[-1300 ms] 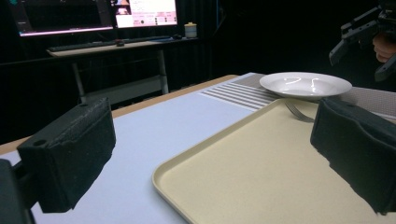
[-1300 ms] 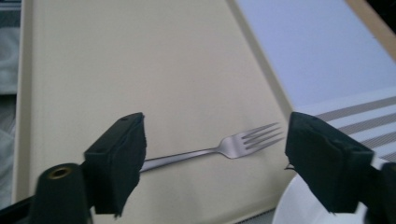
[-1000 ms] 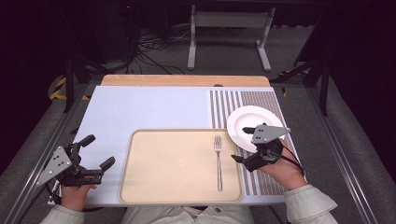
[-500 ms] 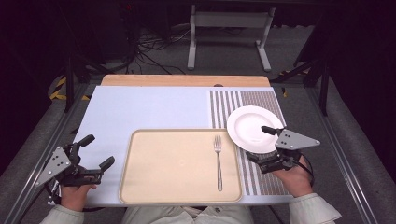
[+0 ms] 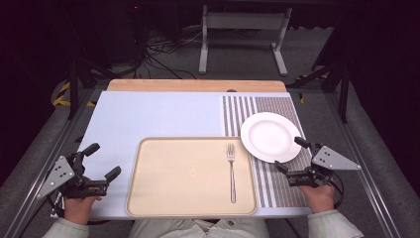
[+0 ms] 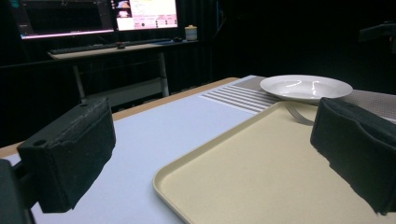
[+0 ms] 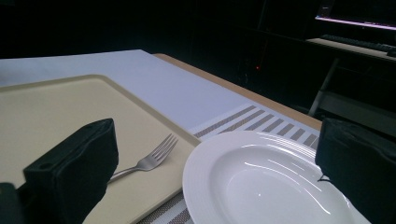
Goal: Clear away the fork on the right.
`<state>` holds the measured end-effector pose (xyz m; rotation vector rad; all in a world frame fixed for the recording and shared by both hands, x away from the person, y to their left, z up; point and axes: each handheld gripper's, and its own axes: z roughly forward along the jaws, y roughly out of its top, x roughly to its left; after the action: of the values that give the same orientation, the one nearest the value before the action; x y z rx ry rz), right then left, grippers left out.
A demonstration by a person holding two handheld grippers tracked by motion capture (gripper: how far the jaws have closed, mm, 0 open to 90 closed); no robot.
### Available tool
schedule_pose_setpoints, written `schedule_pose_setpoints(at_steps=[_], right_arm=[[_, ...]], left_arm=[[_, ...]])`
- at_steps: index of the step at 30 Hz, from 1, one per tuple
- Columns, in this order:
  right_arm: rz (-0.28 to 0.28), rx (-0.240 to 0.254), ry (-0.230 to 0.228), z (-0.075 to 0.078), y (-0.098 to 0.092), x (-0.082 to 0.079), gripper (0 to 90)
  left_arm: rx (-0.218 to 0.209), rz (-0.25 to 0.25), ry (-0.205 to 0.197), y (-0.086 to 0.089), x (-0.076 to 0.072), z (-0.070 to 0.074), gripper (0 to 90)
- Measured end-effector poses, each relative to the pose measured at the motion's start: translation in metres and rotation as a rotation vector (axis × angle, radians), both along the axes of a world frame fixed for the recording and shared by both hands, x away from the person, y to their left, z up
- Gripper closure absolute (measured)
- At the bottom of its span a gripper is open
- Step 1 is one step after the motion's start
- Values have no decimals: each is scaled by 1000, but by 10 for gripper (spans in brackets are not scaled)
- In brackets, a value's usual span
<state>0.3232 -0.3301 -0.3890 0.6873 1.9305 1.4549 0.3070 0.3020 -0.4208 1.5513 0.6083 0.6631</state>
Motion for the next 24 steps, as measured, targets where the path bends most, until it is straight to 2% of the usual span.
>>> schedule_pose_setpoints(at_steps=[6, 9, 13, 16, 19, 21, 24], right_arm=[[-23, -11, 5, -14, -9, -4, 4], [-31, 35, -3, -20, -15, -6, 1], [-35, 52, -2, -25, -20, -6, 0], [-40, 74, 6, -29, -21, -5, 1], [-44, 74, 5, -32, -21, -5, 0], [-40, 98, 22, -34, -22, -4, 0], [-48, 122, 18, -35, -25, -2, 0]], left_arm=[[11, -10, -7, -1, -1, 1, 6], [10, -8, -12, -1, -1, 1, 6], [11, -8, -14, -1, 0, 1, 6], [23, -10, 0, 0, 2, -1, 6], [24, -11, -5, -1, 2, -1, 5], [32, -11, 1, -1, 2, -1, 5], [39, -10, 2, -1, 2, -1, 5]])
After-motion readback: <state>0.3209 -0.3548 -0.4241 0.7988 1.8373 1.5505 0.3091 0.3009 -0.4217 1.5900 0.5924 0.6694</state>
